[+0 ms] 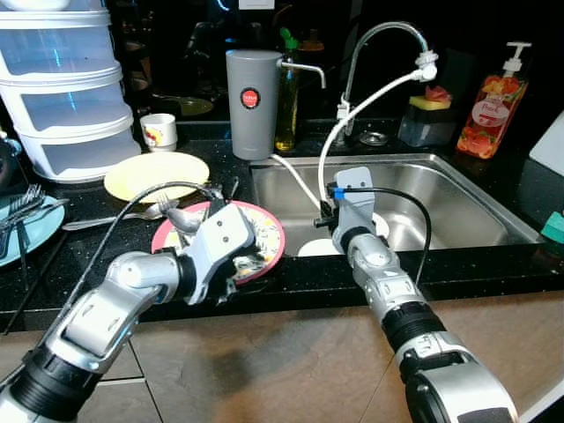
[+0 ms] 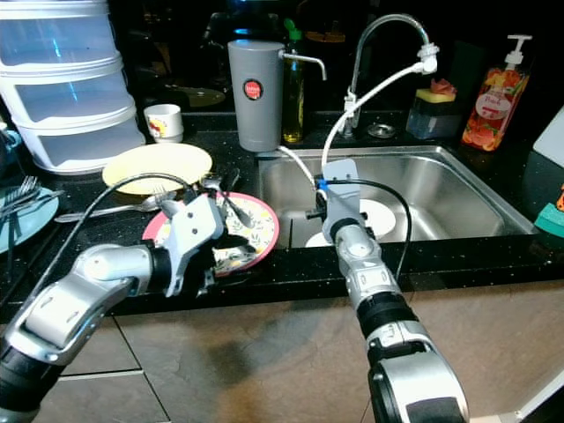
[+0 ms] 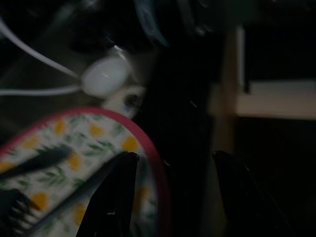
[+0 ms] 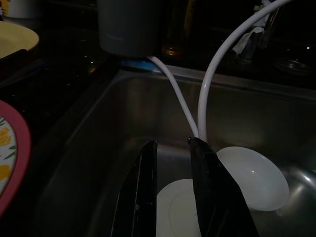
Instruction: Kitchen organization
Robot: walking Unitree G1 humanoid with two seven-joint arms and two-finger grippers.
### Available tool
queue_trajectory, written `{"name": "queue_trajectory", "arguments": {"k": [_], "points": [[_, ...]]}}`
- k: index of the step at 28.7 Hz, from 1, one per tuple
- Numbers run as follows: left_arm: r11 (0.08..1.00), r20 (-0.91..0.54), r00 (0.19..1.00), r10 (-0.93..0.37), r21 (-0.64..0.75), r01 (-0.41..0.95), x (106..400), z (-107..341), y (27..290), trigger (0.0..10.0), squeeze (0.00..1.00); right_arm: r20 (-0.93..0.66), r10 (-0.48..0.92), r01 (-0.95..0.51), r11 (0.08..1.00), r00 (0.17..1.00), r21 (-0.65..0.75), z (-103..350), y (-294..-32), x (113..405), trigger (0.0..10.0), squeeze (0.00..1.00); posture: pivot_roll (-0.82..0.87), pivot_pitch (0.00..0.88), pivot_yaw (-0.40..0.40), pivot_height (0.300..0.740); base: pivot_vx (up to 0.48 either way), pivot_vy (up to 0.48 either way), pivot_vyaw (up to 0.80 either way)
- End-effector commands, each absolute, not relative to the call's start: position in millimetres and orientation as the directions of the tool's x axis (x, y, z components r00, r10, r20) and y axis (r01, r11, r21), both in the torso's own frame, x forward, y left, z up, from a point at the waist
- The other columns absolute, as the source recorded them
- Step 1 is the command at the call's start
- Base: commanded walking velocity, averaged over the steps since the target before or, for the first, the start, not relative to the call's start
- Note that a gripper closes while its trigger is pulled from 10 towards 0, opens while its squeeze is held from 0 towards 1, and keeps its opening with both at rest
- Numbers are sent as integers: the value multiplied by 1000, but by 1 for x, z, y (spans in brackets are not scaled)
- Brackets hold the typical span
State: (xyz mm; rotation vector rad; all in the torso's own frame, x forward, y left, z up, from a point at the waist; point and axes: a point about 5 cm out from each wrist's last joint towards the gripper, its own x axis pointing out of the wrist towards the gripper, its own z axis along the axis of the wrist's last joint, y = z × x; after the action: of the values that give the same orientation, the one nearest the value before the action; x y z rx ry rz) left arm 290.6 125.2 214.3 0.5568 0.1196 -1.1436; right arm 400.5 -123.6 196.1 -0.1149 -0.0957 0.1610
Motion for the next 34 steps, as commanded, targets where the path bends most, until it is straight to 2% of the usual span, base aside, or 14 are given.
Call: {"name": "queue_trajectory", "arguments": {"k": [1,9,18,23,34], "points": [[264,-437,405,-803,348,899,287,208,130,10000,0,103,169,-156,981,980,-118,202,-122,401,10000,0,45,0,-28,740,0,0,0],[258,-505,486,-713,456,852,298,203,143,10000,0,103,166,-154,981,981,-116,202,-123,401,10000,0,43,0,-24,740,0,0,0],[321,-427,539,-726,482,815,304,212,144,10000,0,100,168,-156,981,981,-115,201,-123,401,10000,0,40,0,-27,740,0,0,0],[390,-384,630,-675,539,747,316,216,151,10000,0,98,174,-163,980,980,-117,201,-121,401,10000,0,38,0,-29,740,0,0,0],[377,-434,669,-604,583,719,319,207,162,10000,0,92,185,-173,977,978,-125,200,-120,401,10000,0,33,0,-31,740,0,0,0]]}}
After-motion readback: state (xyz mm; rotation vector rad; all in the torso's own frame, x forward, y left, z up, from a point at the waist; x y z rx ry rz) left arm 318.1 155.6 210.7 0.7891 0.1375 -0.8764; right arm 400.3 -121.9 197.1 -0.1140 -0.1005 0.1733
